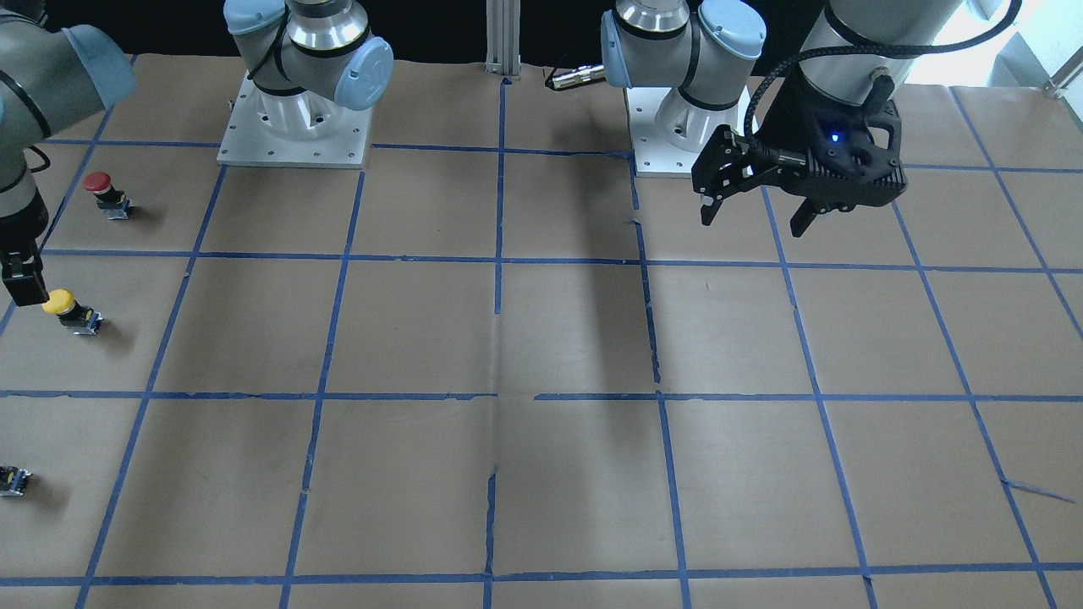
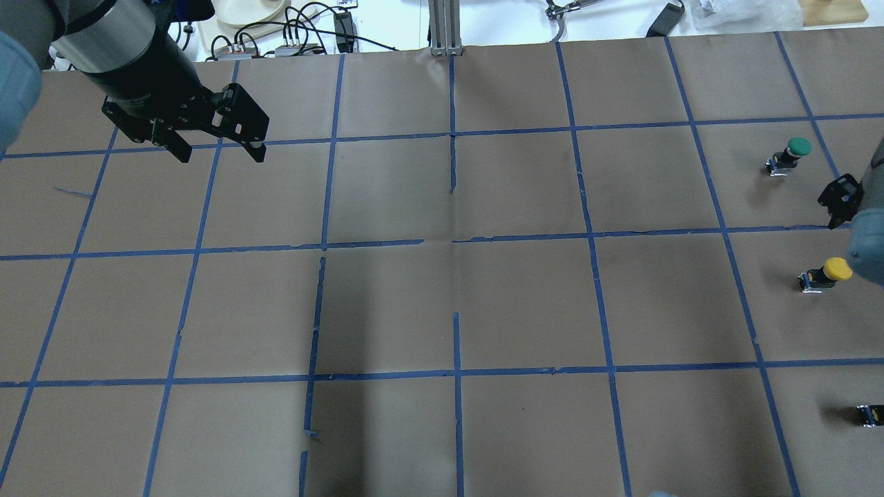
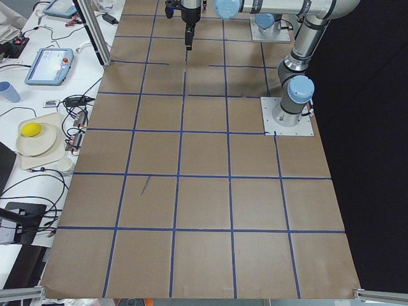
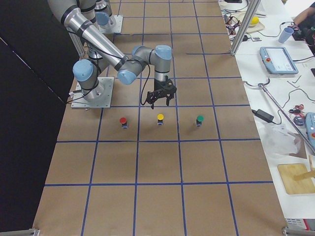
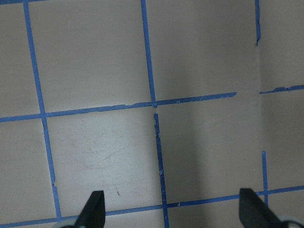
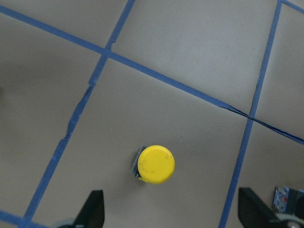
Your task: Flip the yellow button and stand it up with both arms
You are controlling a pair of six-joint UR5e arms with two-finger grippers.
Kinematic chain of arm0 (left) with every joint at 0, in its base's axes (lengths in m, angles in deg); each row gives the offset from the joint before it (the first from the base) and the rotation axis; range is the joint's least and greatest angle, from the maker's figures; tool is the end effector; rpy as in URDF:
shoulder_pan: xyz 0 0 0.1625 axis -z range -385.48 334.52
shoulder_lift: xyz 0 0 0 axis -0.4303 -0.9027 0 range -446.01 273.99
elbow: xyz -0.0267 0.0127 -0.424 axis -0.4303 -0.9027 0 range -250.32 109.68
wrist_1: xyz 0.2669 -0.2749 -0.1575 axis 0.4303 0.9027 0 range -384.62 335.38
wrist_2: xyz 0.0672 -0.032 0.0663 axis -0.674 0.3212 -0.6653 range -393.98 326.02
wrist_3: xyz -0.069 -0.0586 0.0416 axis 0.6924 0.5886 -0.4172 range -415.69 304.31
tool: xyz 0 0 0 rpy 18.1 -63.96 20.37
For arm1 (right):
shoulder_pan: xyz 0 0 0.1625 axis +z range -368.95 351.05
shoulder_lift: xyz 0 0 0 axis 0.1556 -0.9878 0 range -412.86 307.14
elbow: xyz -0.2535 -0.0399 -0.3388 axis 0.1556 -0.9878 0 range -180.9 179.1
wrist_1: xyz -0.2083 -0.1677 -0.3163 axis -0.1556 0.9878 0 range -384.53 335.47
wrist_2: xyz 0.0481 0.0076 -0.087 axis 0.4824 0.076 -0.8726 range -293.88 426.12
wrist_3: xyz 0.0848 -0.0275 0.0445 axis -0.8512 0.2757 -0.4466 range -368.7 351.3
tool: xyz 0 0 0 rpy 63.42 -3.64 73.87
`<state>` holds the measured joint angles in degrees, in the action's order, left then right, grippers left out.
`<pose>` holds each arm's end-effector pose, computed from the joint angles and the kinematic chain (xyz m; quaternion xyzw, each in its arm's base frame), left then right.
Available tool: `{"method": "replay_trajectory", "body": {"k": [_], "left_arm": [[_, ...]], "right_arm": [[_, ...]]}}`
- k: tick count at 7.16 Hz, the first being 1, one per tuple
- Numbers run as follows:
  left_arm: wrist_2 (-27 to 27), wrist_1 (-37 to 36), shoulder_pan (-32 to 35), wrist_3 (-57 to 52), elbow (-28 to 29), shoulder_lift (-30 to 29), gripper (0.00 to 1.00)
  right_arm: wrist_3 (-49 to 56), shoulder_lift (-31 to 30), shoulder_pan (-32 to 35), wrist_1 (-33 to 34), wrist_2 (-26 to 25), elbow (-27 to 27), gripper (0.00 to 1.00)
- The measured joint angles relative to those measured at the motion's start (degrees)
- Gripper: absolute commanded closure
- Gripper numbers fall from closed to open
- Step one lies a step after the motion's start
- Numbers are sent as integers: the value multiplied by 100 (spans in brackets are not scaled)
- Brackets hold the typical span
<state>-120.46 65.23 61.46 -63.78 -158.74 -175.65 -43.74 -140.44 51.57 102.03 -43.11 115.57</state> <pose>-0.1130 -0.4993 0.5050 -0.0444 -0.9984 0.0210 0.0288 -0.1452 -0.4609 0.3177 -0.5345 -0.8259 0.0739 0.1633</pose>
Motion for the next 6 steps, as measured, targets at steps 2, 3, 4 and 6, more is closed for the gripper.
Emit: {"method": "replay_trajectory", "body": {"k": [2,3,4,6], "left_arm": [[0,1,-2,0,0,-1,1],[0,-3,-5,0,0,-1,1],[2,-8,-6,0,0,0,1],[4,-11,-3,0,0,5,1]], "right_arm": [[288,-25,148,-1601,531,-1001,0],[556,-24,431,-2172,783,-1415,0],[847,-20,868,-2600,893,-1734,0],[1487,-126,1878,-3014,992,-2122,0]]}}
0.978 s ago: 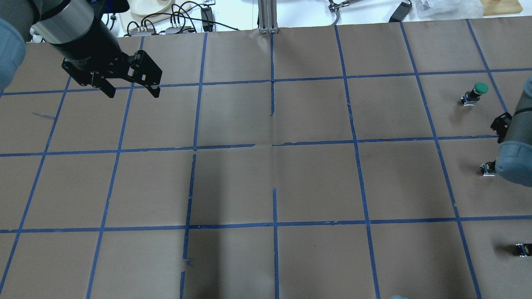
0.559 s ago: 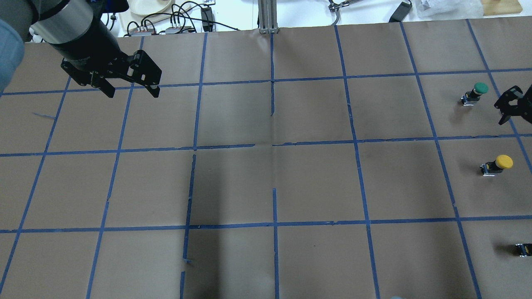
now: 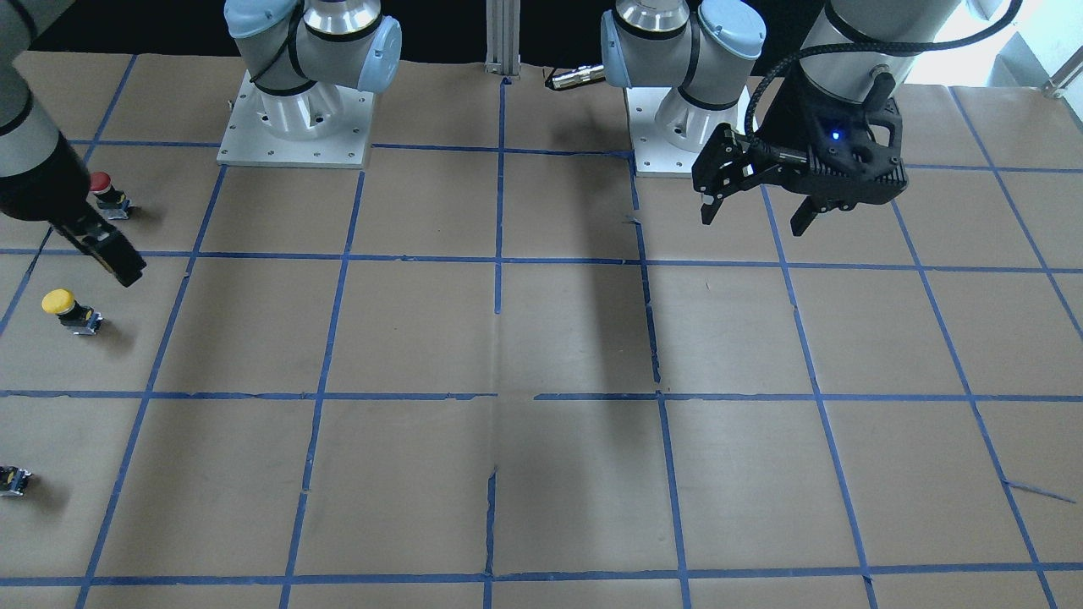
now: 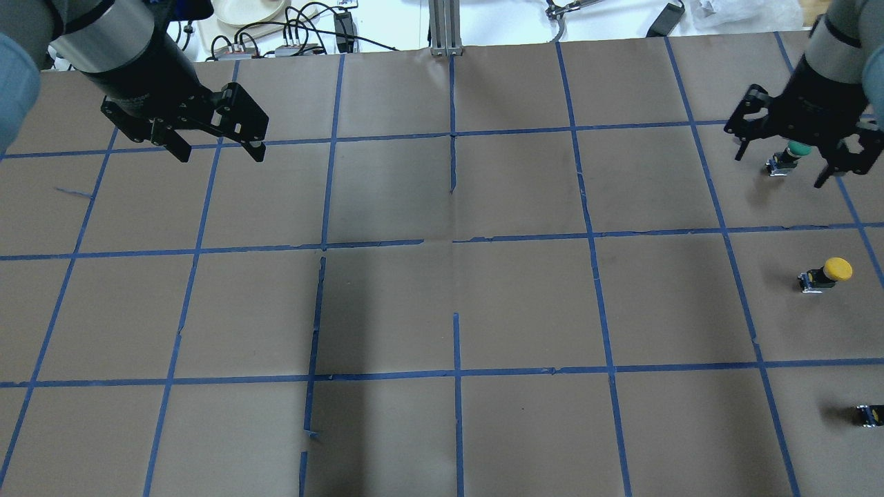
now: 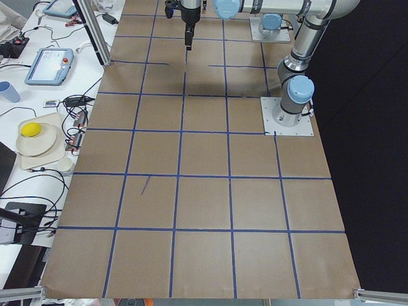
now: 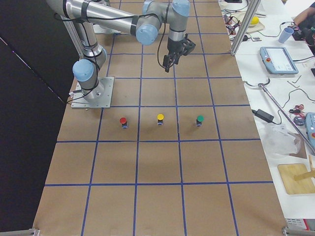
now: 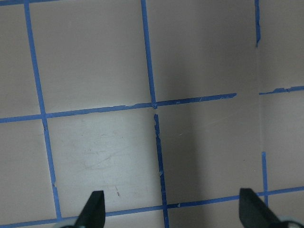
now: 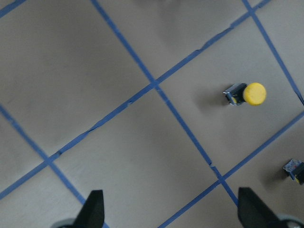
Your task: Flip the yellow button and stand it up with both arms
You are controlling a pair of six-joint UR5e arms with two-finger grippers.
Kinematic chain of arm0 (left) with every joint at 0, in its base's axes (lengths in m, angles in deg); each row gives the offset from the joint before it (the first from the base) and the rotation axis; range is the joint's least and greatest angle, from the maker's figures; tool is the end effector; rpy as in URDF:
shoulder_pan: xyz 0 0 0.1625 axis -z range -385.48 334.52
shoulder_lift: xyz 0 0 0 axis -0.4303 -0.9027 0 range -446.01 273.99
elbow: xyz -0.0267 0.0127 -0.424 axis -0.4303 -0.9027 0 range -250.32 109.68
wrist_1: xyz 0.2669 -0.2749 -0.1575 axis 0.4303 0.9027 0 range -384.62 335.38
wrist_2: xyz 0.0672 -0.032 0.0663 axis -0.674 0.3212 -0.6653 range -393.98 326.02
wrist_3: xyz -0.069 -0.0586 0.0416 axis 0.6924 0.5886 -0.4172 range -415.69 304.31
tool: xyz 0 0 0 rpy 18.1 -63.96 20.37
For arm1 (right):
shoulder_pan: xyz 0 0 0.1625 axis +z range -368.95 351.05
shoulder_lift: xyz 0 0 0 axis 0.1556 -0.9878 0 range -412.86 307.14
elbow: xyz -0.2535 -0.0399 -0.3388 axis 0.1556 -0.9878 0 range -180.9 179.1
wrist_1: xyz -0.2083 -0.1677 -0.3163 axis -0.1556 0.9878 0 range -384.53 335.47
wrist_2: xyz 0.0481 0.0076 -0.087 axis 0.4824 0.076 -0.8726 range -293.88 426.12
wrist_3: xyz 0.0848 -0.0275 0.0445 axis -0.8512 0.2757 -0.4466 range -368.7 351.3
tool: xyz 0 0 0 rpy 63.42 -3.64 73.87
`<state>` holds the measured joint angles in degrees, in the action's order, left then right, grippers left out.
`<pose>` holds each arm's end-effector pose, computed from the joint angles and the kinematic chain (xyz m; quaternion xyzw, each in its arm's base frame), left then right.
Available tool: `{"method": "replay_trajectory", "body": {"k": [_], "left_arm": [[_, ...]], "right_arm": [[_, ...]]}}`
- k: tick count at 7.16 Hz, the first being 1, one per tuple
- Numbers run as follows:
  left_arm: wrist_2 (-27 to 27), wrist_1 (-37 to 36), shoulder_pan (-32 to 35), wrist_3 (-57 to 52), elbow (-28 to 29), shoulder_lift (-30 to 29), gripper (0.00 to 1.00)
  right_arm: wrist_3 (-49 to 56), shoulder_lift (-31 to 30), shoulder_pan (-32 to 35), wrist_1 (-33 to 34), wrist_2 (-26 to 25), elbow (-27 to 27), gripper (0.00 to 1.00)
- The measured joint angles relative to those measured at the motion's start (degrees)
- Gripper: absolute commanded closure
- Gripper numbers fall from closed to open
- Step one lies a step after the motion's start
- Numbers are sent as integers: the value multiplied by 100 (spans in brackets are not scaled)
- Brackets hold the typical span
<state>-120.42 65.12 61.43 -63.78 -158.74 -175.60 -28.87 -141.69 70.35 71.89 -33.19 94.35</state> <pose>-0.1128 -0.4992 0.5056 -0.0442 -0.9984 0.0224 0.0290 0.0226 -0.5111 0.4453 -0.2653 -0.9608 0.0067 0.0809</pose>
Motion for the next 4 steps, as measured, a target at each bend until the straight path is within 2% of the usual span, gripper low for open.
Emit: {"method": "replay_trajectory", "body": {"k": [2,4], "left_arm": [[0,-1,1,0,0,3,1],[3,-1,1,0,0,4,1]], "right_arm": [[201,-362,724,-605,452,-107,0],[413,-713,942,-1050,804,-94,0]]}}
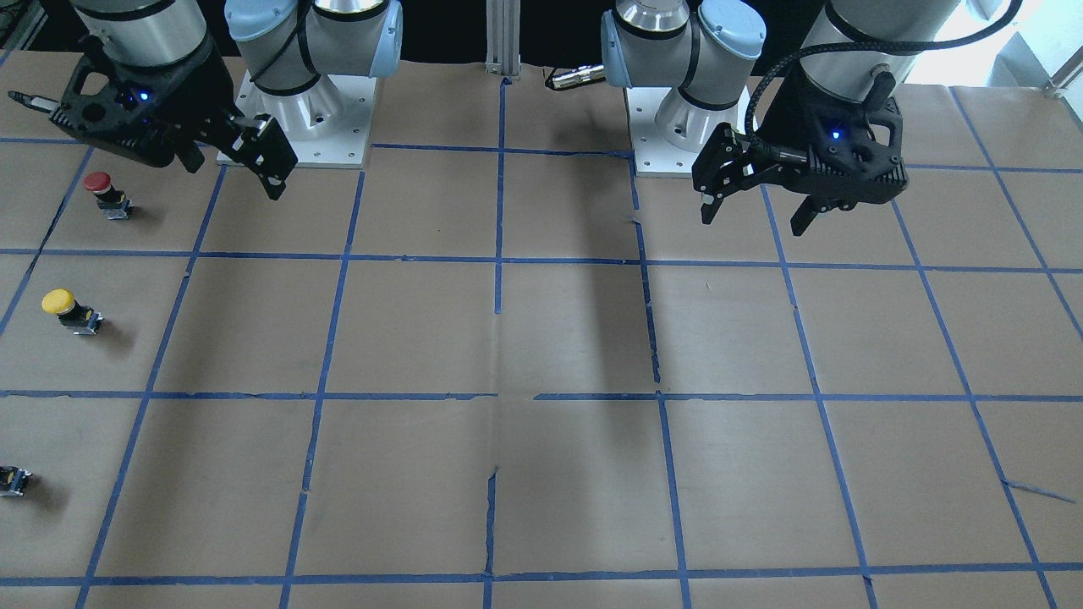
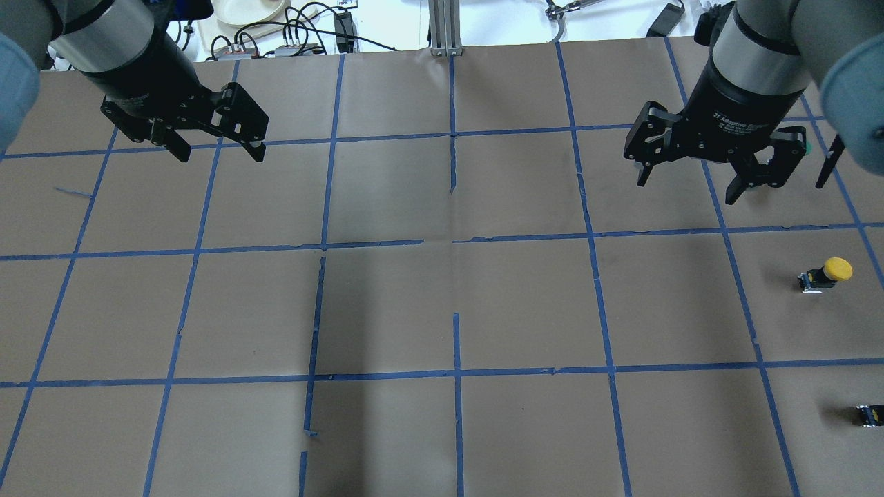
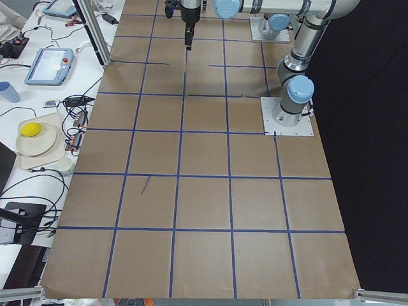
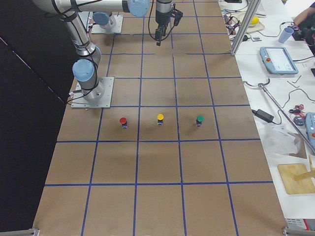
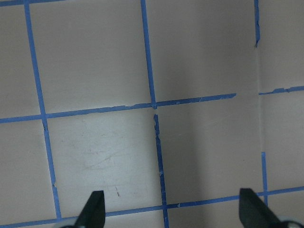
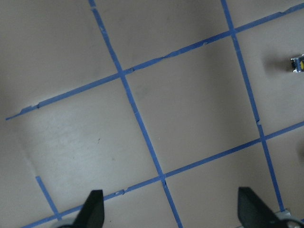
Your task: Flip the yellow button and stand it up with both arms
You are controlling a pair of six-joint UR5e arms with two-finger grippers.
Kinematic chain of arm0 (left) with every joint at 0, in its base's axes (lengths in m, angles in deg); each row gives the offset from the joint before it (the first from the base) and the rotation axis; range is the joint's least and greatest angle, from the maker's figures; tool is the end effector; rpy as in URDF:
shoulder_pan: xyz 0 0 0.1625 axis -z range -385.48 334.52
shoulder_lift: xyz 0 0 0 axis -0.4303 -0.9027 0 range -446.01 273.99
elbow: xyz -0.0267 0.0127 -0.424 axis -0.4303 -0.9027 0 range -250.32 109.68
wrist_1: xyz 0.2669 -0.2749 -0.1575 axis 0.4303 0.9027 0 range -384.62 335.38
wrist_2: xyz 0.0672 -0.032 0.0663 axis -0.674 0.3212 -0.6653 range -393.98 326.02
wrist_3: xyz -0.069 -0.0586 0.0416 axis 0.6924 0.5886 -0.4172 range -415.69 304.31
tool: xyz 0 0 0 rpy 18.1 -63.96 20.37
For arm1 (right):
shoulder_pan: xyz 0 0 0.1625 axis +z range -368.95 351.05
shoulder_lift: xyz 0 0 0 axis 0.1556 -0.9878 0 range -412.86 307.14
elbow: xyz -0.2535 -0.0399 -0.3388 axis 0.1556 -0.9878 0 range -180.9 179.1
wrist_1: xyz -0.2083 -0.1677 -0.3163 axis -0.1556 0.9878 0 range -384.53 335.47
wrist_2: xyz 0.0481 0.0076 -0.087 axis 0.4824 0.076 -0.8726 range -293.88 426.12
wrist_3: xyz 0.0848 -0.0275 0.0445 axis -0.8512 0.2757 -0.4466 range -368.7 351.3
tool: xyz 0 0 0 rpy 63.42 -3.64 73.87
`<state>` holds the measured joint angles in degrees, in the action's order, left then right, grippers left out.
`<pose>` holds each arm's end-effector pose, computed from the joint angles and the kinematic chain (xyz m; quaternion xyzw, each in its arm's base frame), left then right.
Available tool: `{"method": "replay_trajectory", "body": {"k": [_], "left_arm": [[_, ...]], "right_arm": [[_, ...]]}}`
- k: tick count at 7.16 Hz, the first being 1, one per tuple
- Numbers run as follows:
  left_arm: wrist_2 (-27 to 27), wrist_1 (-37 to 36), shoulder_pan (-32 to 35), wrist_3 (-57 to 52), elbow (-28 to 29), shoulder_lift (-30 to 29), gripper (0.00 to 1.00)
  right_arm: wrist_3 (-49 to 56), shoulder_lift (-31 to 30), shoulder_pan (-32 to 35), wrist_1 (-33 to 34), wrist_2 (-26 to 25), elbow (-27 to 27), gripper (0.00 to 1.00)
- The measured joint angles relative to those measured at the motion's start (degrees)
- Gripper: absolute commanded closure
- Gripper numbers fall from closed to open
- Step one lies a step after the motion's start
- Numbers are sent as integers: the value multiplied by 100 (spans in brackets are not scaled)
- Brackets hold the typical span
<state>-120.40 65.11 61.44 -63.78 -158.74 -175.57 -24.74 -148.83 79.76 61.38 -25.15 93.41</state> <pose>-0.1130 -0.4990 0.5059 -0.0443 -0.9983 0.0228 0.0291 0.1210 -0.4460 0.4928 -0.1504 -0.9883 -0.0196 0.0137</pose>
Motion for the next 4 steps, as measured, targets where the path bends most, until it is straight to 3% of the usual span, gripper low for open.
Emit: {"method": "replay_trajectory", "body": {"k": [4], "left_arm": [[-197,66,2,40,10,10,1]], "right_arm": [[826,67,-25,-86,67,29,0]]}}
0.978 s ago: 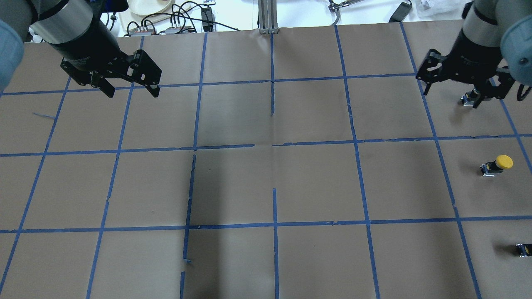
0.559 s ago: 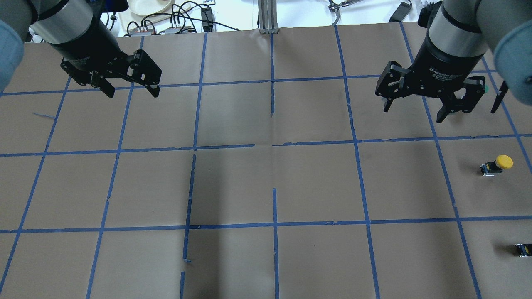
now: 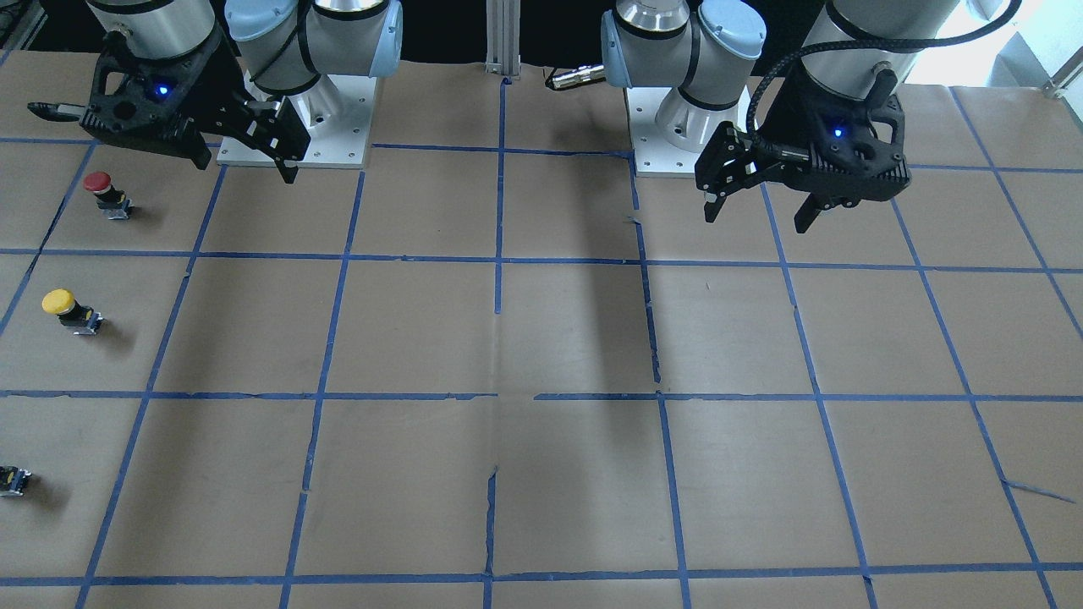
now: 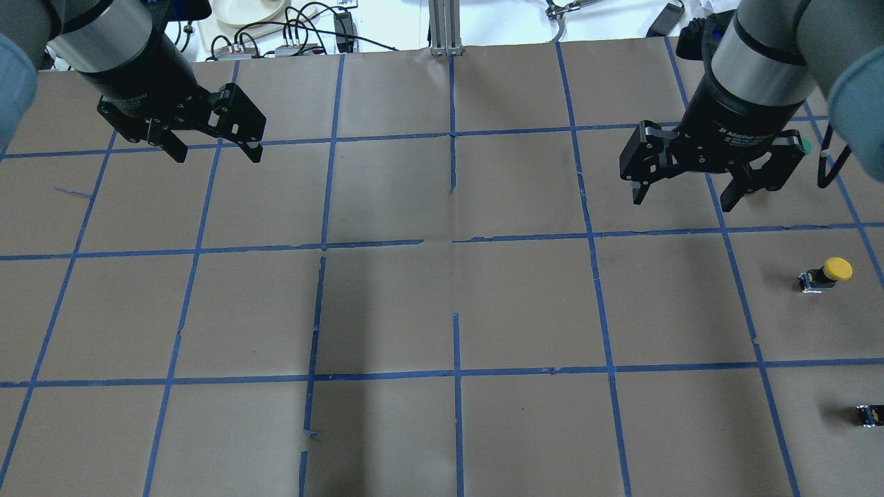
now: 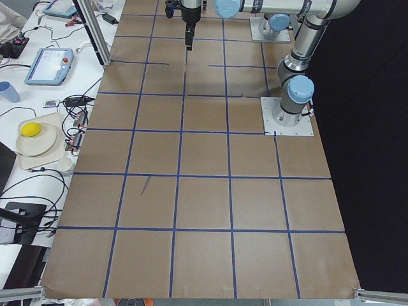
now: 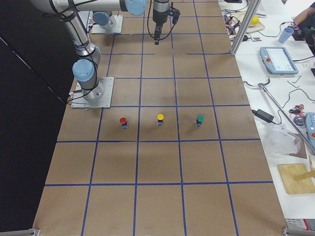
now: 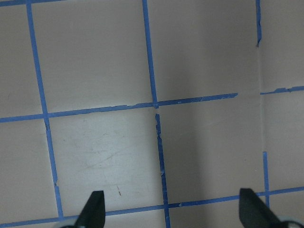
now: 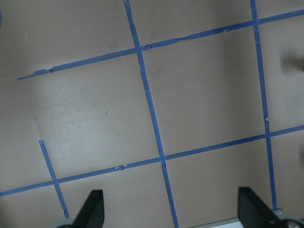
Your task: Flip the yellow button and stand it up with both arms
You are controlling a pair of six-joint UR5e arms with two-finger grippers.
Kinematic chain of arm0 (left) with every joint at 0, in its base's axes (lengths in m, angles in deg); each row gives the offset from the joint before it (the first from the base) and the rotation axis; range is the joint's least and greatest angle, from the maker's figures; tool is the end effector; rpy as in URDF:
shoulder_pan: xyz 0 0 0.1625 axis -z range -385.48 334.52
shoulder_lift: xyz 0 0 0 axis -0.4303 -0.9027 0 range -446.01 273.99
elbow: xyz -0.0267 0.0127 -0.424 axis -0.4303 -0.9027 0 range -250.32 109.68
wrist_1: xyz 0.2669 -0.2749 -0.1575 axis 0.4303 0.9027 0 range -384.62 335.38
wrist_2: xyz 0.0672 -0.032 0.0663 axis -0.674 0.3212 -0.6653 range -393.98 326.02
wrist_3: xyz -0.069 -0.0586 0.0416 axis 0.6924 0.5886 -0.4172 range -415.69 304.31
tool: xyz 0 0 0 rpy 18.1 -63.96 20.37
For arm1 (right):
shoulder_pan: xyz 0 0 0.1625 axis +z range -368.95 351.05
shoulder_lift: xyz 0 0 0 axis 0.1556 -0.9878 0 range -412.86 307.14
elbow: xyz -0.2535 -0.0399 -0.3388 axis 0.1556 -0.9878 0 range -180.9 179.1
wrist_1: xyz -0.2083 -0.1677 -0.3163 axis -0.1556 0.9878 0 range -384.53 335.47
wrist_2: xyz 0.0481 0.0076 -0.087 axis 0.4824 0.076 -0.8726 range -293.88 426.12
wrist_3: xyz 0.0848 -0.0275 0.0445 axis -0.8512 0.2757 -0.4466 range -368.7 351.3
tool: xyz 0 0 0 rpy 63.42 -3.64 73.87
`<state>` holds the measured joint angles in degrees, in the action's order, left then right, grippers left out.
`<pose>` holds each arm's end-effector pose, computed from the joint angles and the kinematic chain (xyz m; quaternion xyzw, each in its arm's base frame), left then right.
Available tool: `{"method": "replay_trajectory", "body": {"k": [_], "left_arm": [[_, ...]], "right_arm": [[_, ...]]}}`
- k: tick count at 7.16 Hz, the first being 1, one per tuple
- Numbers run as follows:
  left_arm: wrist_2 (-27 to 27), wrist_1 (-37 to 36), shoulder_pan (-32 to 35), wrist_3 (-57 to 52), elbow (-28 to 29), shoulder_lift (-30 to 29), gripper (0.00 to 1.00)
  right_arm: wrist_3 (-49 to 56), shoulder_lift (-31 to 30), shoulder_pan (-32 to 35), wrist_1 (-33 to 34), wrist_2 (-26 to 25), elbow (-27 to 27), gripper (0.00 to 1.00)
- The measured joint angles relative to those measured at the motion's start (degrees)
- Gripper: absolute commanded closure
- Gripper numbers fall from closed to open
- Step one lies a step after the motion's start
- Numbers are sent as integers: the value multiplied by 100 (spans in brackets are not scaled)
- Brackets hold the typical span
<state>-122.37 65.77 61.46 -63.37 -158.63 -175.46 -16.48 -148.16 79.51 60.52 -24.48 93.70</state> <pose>-0.1098 -0.4972 0.5065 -0.0405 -0.9990 0.0172 0.0125 0.1202 -0.4483 0.4838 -0.0810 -0.9960 -0.0368 0.0072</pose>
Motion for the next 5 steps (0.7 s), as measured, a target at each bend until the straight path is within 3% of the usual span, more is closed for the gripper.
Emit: {"method": "replay_trajectory", "body": {"k": [2,5], "left_arm": [[-254,110,8,303,8,-19,1],[-194,196,39,573,1,-36,1]], "right_arm": [[18,153,-4,41,-41,-7,0],[20,153,-4,30,5,-19,0]]}}
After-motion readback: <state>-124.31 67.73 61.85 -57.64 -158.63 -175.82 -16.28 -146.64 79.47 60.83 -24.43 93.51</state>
